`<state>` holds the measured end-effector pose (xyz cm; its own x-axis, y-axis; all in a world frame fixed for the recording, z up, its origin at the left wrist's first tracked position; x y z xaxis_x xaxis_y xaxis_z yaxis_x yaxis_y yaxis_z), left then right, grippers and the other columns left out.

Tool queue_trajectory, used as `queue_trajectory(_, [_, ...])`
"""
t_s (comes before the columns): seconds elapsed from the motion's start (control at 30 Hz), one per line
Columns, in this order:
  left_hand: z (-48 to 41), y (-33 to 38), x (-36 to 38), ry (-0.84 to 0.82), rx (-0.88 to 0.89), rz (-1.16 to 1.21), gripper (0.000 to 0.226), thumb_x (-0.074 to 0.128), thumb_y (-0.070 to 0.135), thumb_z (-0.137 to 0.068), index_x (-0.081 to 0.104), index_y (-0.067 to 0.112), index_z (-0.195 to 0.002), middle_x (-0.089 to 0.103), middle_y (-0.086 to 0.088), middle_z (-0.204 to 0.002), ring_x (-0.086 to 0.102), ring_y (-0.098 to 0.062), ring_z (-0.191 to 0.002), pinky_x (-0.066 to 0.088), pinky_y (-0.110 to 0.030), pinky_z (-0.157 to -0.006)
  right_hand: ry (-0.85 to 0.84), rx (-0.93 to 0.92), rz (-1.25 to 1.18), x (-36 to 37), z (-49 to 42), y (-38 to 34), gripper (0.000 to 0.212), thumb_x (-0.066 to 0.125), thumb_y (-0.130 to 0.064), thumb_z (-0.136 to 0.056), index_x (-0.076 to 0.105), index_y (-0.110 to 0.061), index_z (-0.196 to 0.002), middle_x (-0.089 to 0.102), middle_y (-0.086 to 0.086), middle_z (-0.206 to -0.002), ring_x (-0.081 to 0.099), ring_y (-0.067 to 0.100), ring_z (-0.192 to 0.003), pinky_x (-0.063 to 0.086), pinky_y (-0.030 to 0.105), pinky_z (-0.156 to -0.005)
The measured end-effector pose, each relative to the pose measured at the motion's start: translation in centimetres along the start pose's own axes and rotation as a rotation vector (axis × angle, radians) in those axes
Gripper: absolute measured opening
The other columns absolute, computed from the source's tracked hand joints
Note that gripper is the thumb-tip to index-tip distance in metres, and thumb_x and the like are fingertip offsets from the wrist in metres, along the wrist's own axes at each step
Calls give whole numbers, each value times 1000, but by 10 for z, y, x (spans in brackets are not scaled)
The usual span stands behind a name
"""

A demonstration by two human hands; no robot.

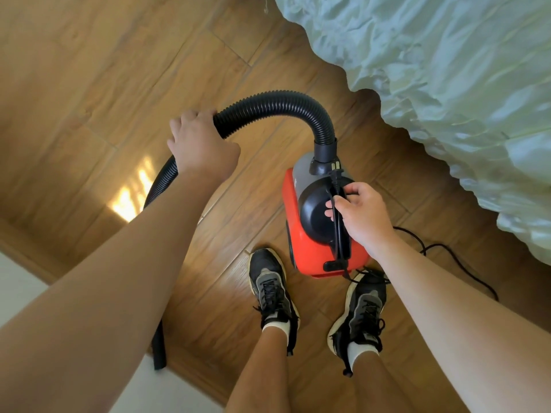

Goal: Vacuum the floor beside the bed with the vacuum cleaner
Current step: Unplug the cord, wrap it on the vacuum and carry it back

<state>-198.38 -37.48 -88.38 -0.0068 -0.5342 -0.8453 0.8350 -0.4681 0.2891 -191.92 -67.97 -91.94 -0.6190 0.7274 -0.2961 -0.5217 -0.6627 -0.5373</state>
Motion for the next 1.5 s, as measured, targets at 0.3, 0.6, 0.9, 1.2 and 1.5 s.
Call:
queue_trajectory(0.3, [50, -7, -1, 23, 43, 196, 56, 71, 23, -81, 59, 30, -136, 51, 1, -111, 34, -21, -103, 39, -42, -96, -6, -45, -13, 1, -3, 7, 14, 60, -14, -100, 58, -17, -114, 78, 2, -91, 77, 14, -82, 60, 46, -89])
queue_trajectory(0.6, [101, -8, 20, -154, 0, 407, 91, 71, 5, -78, 34, 44, -151, 54, 14, -129, 51, -13, -118, 41, -32, -105, -13, -116, -5, 1, -7, 10, 15, 59, -16, -101, 57, -19, -116, 78, 1, -93, 77, 15, -80, 61, 45, -87])
queue_trajectory(0.9, [144, 1, 50, -171, 32, 530, 110, 47, -18, -75, 15, 45, -159, 33, 23, -141, 31, 7, -127, 24, 2, -93, -58, -215, 88, -3, -7, 7, 12, 58, -21, -101, 55, -21, -113, 77, 2, -88, 75, 18, -77, 62, 44, -79])
queue_trajectory(1.2, [173, 11, 81, -93, -36, 717, 89, 58, -1, -77, 24, 18, -157, 50, 12, -132, 50, 3, -111, 44, -14, -99, -27, -376, 304, -6, -7, 5, 21, 57, -28, -102, 55, -22, -121, 72, -5, -96, 71, 7, -86, 56, 19, -70])
queue_trajectory(1.5, [187, -6, 126, -47, -67, 771, 64, 73, 22, -75, 59, 20, -137, 52, -8, -149, 47, -21, -141, 38, -46, -117, 9, -422, 260, -3, -8, 10, 18, 55, -32, -99, 54, -25, -116, 75, 1, -93, 73, 17, -84, 61, 43, -81])
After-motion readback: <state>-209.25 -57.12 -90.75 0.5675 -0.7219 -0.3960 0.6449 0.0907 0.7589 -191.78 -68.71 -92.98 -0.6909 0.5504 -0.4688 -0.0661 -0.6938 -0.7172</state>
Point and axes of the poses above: each hand's wrist, its own z-axis away from the middle knuckle, its own x-axis out of the palm, y = z × x, the point moved 8 cm from there along -z, towards the middle knuckle
